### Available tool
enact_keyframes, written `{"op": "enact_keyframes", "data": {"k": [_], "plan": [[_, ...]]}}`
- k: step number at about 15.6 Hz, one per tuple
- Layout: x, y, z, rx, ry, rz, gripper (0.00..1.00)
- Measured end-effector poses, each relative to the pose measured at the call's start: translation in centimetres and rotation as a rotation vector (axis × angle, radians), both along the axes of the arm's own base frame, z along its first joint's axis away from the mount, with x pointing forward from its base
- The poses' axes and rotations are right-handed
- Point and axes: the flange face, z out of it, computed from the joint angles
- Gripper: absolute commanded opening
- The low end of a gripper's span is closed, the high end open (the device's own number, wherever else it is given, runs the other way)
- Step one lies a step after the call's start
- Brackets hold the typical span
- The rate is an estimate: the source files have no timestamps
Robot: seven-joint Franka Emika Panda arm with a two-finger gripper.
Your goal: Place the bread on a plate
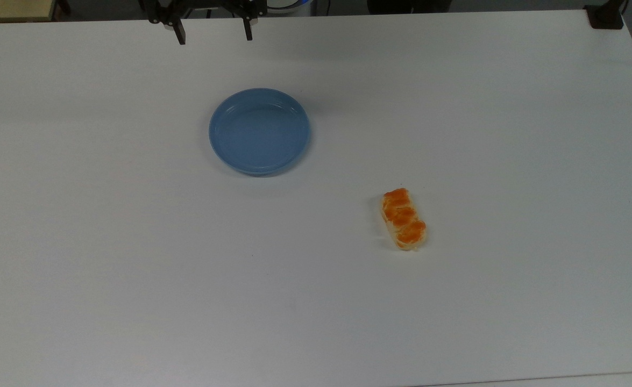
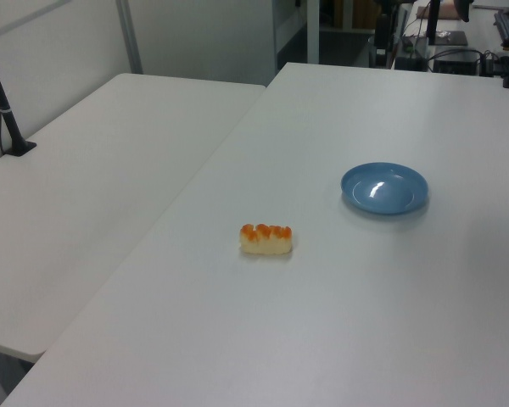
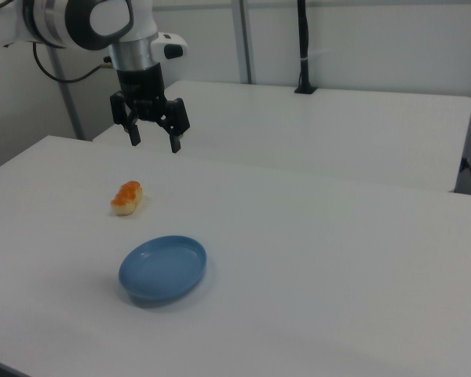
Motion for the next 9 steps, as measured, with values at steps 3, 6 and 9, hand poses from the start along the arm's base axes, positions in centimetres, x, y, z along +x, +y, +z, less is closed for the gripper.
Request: {"op": "enact_keyframes", "data": {"k": [3,6,9], "plan": [[0.3,0.0,0.0,0.0,-0.022,0.0,1.0],[0.8,0.4,-0.5,-0.001,-0.033,0.006,1.0],[1.6,1.5,-1.3,-0.003,-0.043,0.024,1.0]]}}
